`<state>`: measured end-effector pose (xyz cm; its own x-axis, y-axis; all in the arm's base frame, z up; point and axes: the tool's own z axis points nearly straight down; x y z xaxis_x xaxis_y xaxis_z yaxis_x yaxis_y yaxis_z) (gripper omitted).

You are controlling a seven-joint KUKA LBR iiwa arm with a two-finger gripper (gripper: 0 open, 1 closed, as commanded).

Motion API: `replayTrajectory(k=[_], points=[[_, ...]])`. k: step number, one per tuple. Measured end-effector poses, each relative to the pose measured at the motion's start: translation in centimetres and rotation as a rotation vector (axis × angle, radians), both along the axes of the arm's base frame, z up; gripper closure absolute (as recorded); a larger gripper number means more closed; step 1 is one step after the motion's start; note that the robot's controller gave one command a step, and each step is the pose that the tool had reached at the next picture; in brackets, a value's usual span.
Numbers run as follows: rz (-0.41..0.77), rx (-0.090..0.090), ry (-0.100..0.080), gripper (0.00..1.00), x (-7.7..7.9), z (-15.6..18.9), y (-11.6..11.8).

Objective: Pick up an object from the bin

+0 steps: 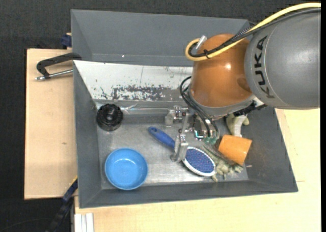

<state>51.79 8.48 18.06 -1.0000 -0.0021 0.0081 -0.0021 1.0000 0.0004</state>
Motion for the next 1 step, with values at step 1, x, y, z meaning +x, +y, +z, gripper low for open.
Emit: replayTrajectory(k=[1], points=[[-0.229,-0.002,-0.001,0.00,-0.01,-11.30,-3.97]])
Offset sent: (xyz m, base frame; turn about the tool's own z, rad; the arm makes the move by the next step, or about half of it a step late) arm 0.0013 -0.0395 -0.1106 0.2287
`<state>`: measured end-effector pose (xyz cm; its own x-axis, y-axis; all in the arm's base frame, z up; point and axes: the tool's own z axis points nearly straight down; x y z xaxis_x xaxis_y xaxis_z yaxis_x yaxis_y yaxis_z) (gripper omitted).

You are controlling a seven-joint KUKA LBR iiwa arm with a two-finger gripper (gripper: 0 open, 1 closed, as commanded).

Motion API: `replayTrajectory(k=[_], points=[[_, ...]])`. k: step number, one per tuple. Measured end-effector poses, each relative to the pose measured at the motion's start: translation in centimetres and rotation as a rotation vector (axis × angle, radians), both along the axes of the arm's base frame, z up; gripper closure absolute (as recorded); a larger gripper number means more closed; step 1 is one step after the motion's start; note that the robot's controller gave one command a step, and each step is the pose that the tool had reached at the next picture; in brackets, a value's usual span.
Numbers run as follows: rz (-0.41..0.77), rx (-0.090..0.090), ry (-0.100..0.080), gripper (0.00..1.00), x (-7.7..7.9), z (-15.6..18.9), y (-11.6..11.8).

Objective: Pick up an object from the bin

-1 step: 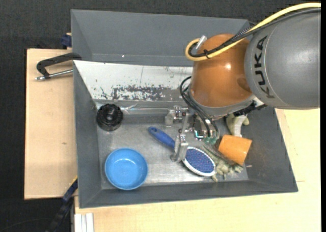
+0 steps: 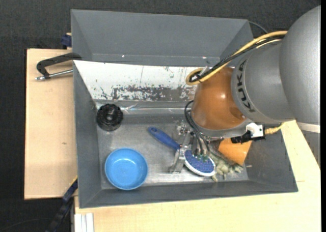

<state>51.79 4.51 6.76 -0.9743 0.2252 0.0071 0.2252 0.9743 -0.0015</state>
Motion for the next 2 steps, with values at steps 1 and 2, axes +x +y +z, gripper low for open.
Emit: replayTrajectory(k=[1,2], points=[[-0.138,0.002,-0.013,0.00,-0.6,3.4,1.5],[-0.353,0.000,-0.012,0.00,-0.7,3.4,0.3]])
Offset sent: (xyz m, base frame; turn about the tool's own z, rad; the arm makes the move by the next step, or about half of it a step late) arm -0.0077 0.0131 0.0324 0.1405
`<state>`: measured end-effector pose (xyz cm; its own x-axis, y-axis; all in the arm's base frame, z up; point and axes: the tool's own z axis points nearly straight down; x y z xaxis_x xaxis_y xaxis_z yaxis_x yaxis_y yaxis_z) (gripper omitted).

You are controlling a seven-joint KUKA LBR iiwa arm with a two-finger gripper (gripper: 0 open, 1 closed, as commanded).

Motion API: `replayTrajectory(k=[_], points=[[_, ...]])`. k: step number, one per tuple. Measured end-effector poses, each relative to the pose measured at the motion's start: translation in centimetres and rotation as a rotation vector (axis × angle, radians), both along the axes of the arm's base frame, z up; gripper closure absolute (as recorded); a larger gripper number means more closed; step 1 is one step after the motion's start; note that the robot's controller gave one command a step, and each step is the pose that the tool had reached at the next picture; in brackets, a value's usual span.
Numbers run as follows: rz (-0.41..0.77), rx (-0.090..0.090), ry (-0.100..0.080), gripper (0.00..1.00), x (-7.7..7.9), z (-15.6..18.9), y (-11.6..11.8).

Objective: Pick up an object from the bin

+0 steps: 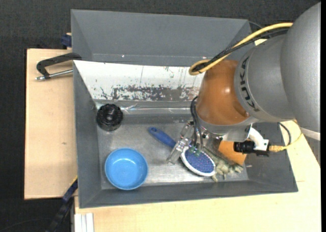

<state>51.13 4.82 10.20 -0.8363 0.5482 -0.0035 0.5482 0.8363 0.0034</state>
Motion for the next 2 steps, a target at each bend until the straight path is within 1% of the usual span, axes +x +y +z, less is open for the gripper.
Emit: replayTrajectory(k=[1,2], points=[[-0.191,0.001,0.010,0.00,-0.82,-3.26,1.63],[-0.189,0.001,0.008,0.00,-0.80,-3.23,1.70]])
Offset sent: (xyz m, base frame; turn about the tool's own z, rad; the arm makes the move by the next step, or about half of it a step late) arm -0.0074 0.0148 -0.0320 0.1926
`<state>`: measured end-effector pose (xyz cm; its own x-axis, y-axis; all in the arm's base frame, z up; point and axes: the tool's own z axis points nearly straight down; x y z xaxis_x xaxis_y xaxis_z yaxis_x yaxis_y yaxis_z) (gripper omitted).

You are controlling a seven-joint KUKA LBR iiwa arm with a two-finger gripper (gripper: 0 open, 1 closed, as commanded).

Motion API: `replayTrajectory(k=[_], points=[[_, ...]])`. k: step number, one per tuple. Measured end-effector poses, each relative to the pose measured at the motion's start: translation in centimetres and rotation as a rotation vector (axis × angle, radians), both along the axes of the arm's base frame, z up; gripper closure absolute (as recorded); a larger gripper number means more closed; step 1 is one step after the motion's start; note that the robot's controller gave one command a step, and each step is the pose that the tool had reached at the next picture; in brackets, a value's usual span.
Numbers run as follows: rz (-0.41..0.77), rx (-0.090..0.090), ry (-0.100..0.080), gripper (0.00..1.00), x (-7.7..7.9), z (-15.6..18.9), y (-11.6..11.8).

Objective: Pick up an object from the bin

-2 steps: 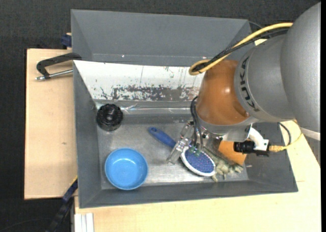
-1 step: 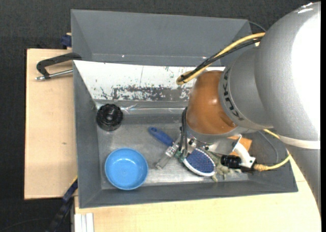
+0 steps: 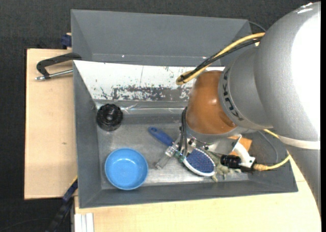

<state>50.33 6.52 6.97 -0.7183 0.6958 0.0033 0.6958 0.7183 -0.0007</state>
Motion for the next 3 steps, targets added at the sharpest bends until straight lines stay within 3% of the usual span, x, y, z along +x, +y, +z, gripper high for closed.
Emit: replayTrajectory(k=[1,2,3], points=[[-0.001,0.000,-0.001,1.00,0.0,0.0,0.0],[0.001,0.000,-0.005,1.00,0.1,0.6,0.1],[0.003,0.000,-0.010,1.00,0.2,5.8,0.2]])
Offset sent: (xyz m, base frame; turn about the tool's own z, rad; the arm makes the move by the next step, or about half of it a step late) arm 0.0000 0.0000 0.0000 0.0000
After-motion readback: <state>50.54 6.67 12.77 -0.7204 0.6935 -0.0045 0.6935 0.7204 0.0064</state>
